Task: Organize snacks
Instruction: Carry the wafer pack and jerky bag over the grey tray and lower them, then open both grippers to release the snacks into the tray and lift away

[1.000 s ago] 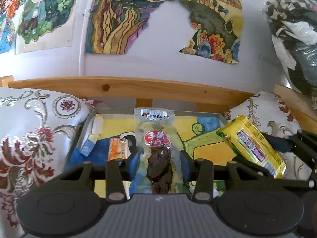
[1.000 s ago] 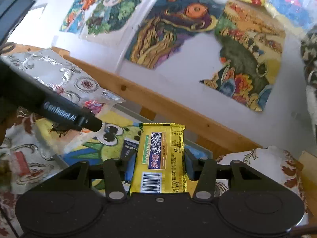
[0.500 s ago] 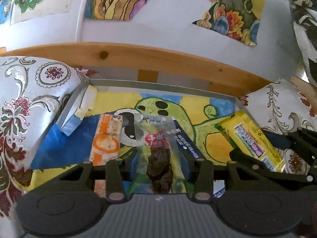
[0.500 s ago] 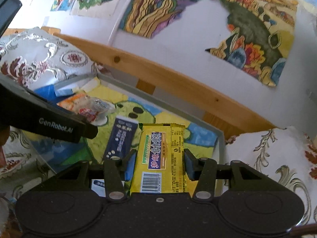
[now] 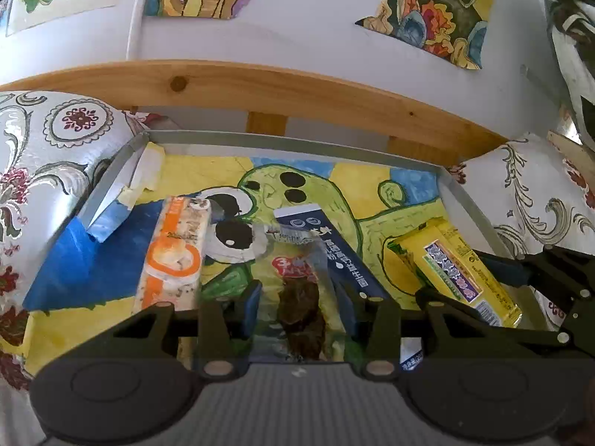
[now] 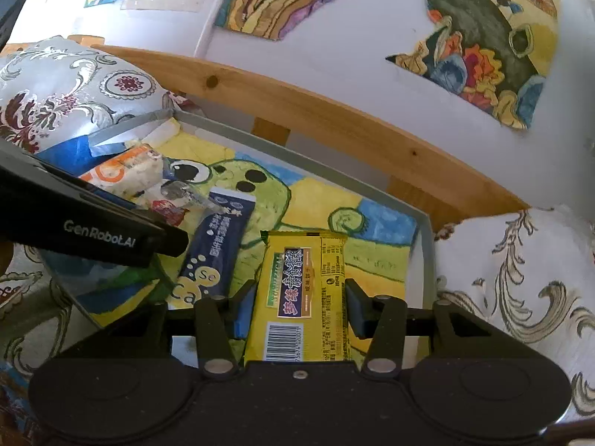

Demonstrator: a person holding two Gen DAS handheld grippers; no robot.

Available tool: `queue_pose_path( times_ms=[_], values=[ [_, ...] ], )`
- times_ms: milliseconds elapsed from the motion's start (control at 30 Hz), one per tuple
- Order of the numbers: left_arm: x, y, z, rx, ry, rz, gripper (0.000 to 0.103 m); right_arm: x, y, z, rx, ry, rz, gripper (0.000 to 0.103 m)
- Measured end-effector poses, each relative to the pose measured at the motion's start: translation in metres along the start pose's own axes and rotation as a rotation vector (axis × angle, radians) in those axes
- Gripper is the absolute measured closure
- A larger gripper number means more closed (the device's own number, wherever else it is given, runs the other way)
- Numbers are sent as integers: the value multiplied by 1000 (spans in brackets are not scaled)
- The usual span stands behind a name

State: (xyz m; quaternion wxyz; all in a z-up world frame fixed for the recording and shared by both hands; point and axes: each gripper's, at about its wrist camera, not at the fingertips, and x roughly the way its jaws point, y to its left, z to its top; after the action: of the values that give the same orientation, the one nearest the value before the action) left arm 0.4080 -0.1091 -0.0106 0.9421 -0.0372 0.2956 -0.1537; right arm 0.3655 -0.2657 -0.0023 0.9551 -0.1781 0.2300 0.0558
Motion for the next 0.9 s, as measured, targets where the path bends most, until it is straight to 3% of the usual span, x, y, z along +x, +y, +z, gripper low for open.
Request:
queue_pose_path(
  times_ms=[233,367,900],
  values=[
    [3,2,0,-29,12,-8,55,6,-7,-5,56,31,12,52],
    [1,2,2,-50,20,-4,54,4,-10,-5,67,30,3,43],
    [-52,-19,19,-7,-79,2,9,-58,-37,11,100,-67,-90,13]
  ],
)
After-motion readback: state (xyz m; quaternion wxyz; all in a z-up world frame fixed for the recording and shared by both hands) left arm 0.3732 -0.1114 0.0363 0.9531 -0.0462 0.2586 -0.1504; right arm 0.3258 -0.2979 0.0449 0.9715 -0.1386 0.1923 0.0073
